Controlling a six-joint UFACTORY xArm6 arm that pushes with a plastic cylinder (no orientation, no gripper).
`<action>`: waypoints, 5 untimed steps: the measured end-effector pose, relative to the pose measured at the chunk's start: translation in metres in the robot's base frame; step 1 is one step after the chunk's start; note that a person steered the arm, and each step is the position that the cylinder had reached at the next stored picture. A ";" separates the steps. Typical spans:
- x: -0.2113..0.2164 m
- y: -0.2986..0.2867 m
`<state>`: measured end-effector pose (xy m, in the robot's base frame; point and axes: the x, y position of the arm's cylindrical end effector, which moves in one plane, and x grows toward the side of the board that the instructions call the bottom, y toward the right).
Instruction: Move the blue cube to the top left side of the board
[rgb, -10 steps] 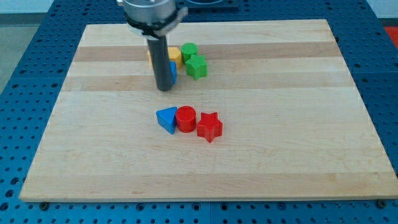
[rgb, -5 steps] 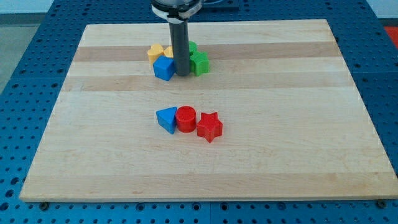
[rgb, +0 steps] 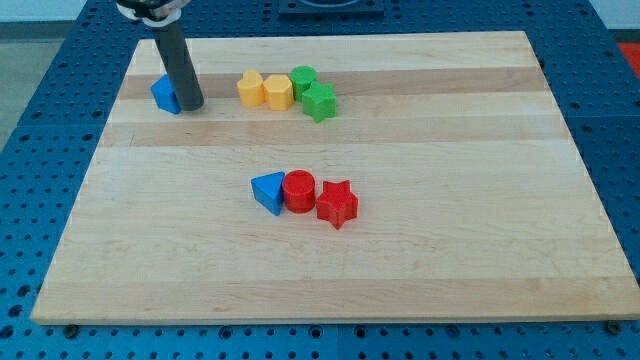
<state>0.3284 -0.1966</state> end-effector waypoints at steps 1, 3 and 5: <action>0.010 0.012; 0.047 -0.004; 0.044 -0.046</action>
<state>0.3725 -0.2427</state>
